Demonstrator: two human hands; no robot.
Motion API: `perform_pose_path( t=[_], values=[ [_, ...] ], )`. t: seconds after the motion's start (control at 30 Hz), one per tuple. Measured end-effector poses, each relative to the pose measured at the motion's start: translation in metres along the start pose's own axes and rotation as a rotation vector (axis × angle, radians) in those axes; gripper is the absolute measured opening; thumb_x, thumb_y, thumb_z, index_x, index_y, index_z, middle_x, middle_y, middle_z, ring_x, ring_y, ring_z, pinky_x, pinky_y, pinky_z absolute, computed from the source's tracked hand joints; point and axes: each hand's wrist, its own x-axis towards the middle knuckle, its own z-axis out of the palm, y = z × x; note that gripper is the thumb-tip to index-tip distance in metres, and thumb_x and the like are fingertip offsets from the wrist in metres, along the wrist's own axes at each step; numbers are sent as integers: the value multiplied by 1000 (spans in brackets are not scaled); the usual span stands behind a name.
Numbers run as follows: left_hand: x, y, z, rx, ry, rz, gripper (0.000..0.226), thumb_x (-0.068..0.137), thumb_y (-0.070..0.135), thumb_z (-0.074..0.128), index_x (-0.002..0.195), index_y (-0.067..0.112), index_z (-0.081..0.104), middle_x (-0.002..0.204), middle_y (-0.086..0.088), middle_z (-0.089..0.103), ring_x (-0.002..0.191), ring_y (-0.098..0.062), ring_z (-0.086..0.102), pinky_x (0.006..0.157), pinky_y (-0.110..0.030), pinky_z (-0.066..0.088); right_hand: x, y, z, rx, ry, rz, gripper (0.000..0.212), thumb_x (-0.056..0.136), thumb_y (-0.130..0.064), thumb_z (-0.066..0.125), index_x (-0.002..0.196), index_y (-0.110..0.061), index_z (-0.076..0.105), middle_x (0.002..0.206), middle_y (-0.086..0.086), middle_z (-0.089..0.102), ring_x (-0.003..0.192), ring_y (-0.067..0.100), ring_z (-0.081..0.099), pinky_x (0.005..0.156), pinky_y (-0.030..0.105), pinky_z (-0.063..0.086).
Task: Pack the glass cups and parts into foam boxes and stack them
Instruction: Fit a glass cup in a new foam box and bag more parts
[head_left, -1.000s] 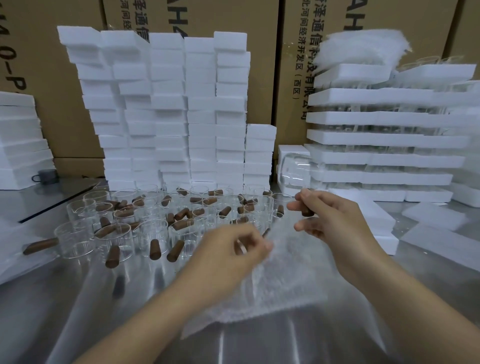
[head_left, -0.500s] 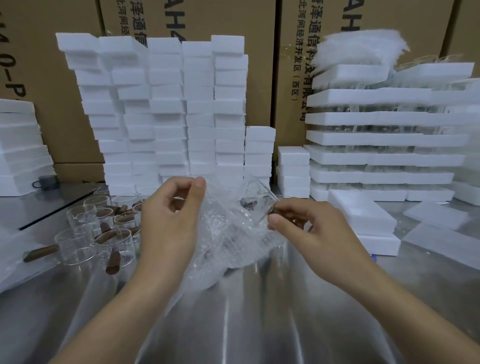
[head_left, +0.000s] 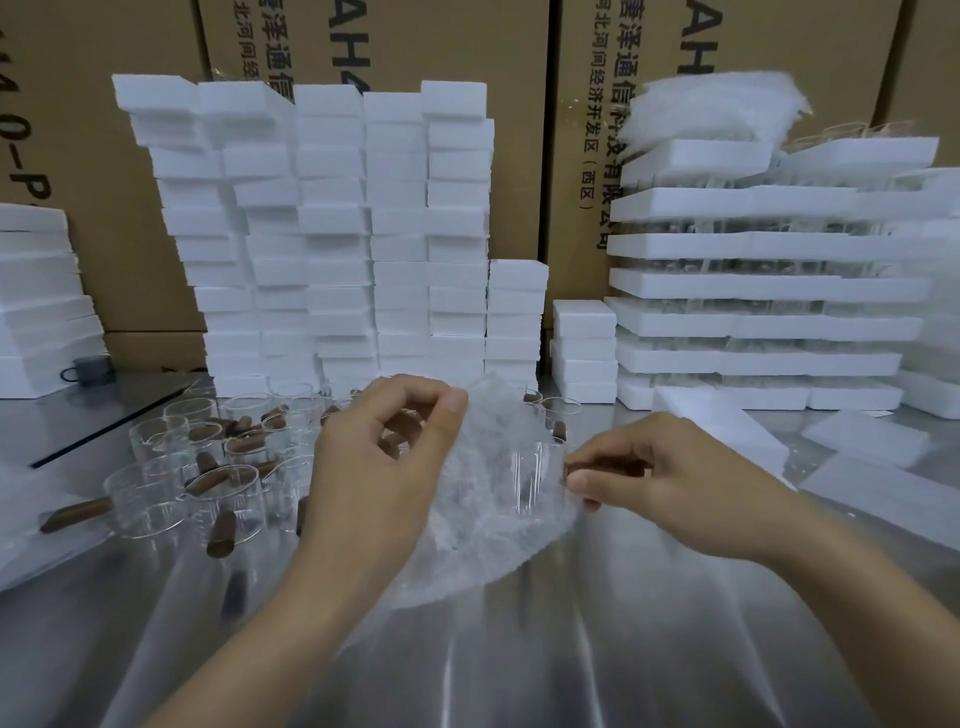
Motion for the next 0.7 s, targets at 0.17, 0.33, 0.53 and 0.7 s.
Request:
perform_pose_path(
  t=[0.17,0.33,0.53,0.7],
  values=[
    [-18,1,14,297,-121,478,15,102,40,68,98,28,77,97,16,64,92,-8,61,81,-24,45,3,-14,22,49,166,-22,16,98,-31,70,83,-31,77,78,-16,76,76,3,69,77,32,55],
    [-32,-3,24,548,-82,861,17,105,40,69,100,33,84,115,9,74,105,-19,62,89,-40,43,3,-31,33,476,35,-37,36,94,-3,69,70,-30,71,62,-15,57,58,1,48,58,14,38],
    [-12,15,-2,350,337,567,39,100,44,67,134,30,57,152,2,42,148,-18,38,118,-51,32,4,-33,32,746,136,131,40,99,-10,54,66,-31,63,67,7,22,55,17,15,56,34,13],
    [11,14,-19,-127,-42,-168,79,70,74,79,142,58,51,143,30,60,129,7,59,111,-35,47,4,-29,30,816,173,99,32,92,-7,56,69,-28,64,64,4,20,53,16,13,57,37,10]
  ],
)
